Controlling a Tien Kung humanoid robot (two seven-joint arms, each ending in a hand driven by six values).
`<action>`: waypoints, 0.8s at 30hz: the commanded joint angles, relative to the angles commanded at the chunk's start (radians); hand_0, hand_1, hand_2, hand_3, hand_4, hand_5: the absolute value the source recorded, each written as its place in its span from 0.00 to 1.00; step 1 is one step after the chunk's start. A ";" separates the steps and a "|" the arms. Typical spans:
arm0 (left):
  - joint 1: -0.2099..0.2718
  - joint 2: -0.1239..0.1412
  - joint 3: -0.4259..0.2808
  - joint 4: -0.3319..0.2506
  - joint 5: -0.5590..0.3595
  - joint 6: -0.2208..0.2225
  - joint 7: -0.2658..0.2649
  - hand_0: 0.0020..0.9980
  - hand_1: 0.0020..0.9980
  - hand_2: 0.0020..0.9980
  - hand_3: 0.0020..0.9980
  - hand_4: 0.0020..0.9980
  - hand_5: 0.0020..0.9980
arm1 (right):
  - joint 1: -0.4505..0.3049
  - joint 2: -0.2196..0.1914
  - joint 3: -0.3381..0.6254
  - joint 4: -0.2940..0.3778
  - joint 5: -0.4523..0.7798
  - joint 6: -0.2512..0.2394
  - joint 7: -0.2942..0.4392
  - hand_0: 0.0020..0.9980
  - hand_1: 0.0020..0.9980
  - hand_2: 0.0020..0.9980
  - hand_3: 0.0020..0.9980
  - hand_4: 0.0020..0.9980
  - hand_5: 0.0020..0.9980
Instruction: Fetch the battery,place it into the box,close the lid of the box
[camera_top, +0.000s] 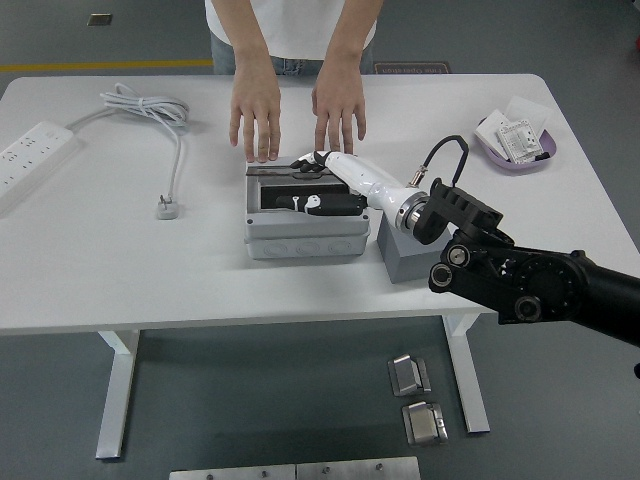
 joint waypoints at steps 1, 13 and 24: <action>0.000 0.000 0.000 0.000 0.000 0.000 0.000 0.68 0.69 0.59 0.60 0.35 0.00 | -0.002 -0.001 0.001 0.005 -0.004 0.000 -0.001 0.93 0.83 0.83 0.85 1.00 0.86; 0.003 -0.001 0.001 0.000 -0.002 0.001 0.000 0.68 0.70 0.59 0.60 0.35 0.00 | -0.024 -0.013 0.043 0.036 -0.049 0.010 -0.018 0.92 0.82 0.83 0.86 1.00 0.85; 0.016 -0.007 0.004 0.001 -0.010 0.004 -0.003 0.68 0.69 0.59 0.60 0.35 0.00 | -0.220 -0.048 0.318 0.119 -0.249 0.108 -0.097 0.91 0.82 0.82 0.86 1.00 0.85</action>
